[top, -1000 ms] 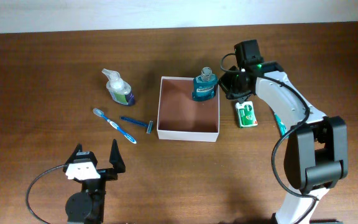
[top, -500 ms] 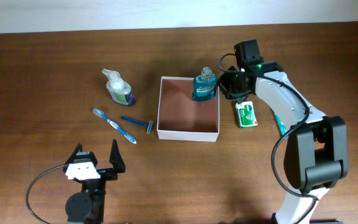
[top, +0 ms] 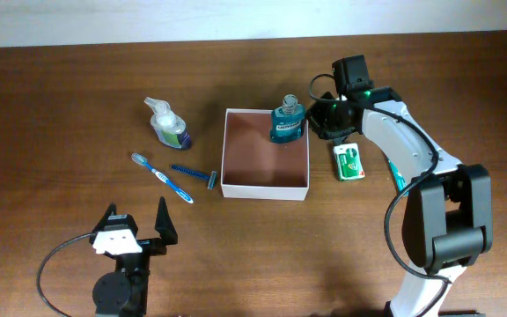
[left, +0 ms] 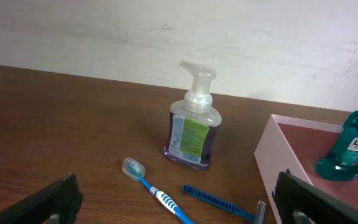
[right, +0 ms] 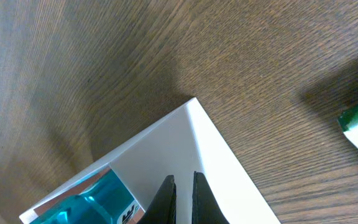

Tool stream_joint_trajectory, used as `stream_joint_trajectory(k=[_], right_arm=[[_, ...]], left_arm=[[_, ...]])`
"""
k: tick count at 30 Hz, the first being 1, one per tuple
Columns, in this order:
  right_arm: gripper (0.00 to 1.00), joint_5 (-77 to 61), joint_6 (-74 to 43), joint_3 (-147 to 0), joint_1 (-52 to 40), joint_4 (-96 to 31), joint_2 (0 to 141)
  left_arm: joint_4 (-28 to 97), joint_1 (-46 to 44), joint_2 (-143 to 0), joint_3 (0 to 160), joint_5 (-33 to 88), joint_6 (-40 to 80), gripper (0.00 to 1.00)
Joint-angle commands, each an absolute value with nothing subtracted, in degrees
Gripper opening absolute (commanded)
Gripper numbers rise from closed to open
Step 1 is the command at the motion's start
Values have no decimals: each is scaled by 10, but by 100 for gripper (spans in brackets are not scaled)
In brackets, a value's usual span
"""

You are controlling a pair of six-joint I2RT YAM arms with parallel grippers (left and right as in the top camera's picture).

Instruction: Pack container

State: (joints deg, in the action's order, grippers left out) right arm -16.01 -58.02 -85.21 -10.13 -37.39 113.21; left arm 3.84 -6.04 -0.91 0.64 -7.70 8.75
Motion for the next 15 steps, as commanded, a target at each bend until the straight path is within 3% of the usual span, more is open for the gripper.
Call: stream_joint_trajectory(k=[1,15], right_arm=[[5,-176,-575,-849,-102,-372,1140],[5,-194,-575,-849,-102,-360,1140]], left_arm=[[40,-62,-7,5,-73,78,99],[40,-62,-7,5,-73,78,99]])
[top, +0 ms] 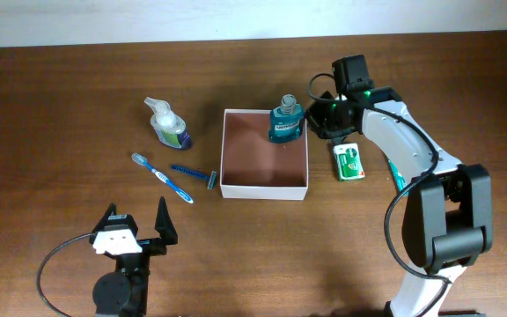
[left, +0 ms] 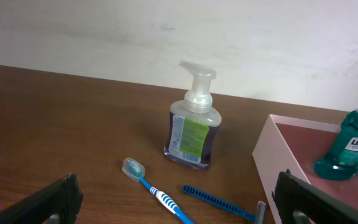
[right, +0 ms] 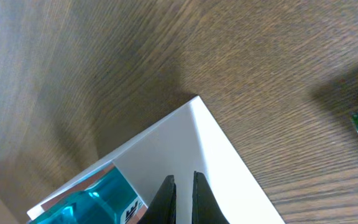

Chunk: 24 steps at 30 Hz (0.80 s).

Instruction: Pack container

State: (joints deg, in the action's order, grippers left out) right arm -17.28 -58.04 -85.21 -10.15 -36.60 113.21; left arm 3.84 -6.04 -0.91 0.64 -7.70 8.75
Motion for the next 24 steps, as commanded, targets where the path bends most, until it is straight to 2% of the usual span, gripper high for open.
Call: stream_joint_trajectory(k=[1,9,12,18,19,20,21,22,23,24], right_arm=[[5,-195,-575,-849,-102,-359,1140],[5,-190,-558,-849,-102,-352,1140],[10,-170,-520,-849,-100,-349,1140],[11,-176,-510,-850,-72,-349,1140],[13,-180,-510,-850,-66,-349,1140],[20,-185,-510,-850,-57,-349,1140],[42,-192,-510,-850,-47,-349,1140],[70,-199,-510,-850,-38,-349,1140],[94,-207,-510,-850,-29,-349,1140],[99,-215,-510,-850,-16,-349,1140]], left_arm=[[40,-62,-7,5,-73,78,99],[40,-62,-7,5,-73,78,99],[40,-62,-7,5,-73,78,100],[40,-62,-7,5,-73,78,99],[40,-62,-7,5,-73,78,99],[40,-62,-7,5,-73,78,99],[40,-62,-7,5,-73,78,99],[40,-62,-7,5,-73,78,99],[40,-62,-7,5,-73,78,99],[40,-62,-7,5,-73,78,99]])
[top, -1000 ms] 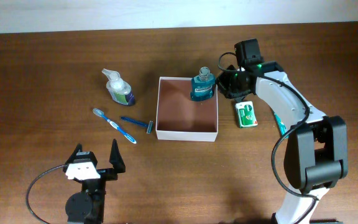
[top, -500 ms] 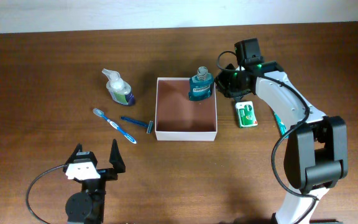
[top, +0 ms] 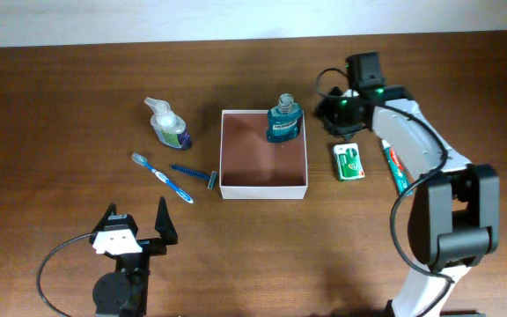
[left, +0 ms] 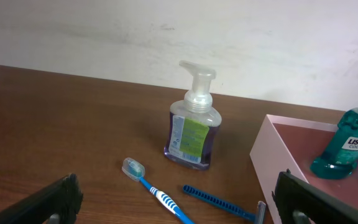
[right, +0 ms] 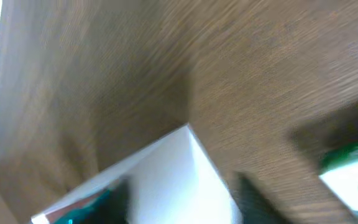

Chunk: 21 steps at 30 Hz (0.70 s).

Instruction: Pack container

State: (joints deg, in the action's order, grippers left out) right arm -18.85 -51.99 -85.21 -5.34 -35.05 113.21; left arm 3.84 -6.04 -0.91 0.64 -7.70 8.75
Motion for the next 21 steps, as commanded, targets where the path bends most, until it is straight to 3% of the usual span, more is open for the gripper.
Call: stream_joint_trajectory(k=[1,21], right_arm=[[99,-220,-509,-850,-10,-349,1140],[99,-249,-495,-850,164,-356,1140]], left_arm=[[40,-62,-7,5,-73,78,99],[40,-62,-7,5,-73,78,99]])
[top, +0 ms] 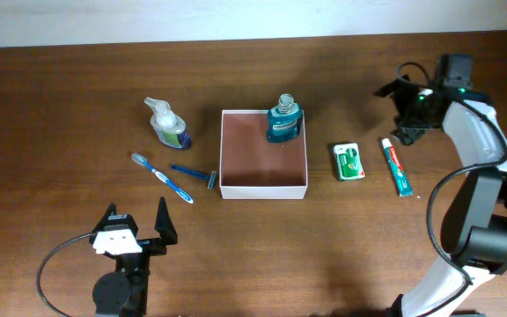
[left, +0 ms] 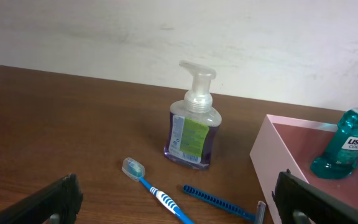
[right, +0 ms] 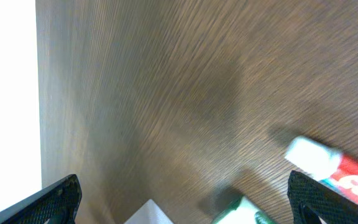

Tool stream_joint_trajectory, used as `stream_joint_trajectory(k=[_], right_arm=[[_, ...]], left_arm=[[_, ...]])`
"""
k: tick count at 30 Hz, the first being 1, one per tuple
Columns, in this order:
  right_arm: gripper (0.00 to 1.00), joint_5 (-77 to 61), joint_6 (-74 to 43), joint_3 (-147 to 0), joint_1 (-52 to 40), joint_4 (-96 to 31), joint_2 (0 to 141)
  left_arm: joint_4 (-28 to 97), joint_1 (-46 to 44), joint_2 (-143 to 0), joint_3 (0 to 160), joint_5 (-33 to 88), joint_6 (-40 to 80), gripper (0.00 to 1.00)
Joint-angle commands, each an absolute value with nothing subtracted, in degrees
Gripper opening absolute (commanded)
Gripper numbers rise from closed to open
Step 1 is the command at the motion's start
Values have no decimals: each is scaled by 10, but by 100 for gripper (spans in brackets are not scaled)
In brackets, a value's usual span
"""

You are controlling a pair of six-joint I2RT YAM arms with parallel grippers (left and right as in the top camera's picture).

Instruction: Pack container

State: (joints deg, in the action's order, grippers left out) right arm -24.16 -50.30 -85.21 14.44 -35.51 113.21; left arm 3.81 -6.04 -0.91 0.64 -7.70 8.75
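Note:
The white open box (top: 264, 187) sits mid-table with a teal mouthwash bottle (top: 283, 121) standing in its far right corner. Left of it lie a soap dispenser (top: 168, 123), a blue toothbrush (top: 161, 177) and a blue razor (top: 195, 173). Right of the box are a green floss pack (top: 349, 161) and a toothpaste tube (top: 397, 165). My right gripper (top: 400, 113) hangs open at the far right, just beyond the toothpaste cap (right: 309, 155), holding nothing. My left gripper (top: 135, 225) rests open near the front edge, well short of the toothbrush (left: 157, 196).
The table's front edge lies just behind my left gripper. A pale wall (left: 229, 37) backs the far side of the table.
My right gripper has moved from beside the box's far right corner out to the right, beyond the toothpaste, and now stands wide open. The left arm has not moved.
My right gripper was shut on the box's right wall near the mouthwash, and the box stood slightly further right. The box then shifted a little left. After that the gripper was off the wall, and now it is open near the toothpaste.

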Motion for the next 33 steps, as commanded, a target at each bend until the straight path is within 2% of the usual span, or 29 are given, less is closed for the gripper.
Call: stream_joint_trajectory(k=[1,33], right_arm=[[99,-249,-495,-850,169,-356,1140],[98,-248,-495,-849,184,-355,1140]], left_arm=[[40,-62,-7,5,-73,78,100],[40,-62,-7,5,-73,78,99]])
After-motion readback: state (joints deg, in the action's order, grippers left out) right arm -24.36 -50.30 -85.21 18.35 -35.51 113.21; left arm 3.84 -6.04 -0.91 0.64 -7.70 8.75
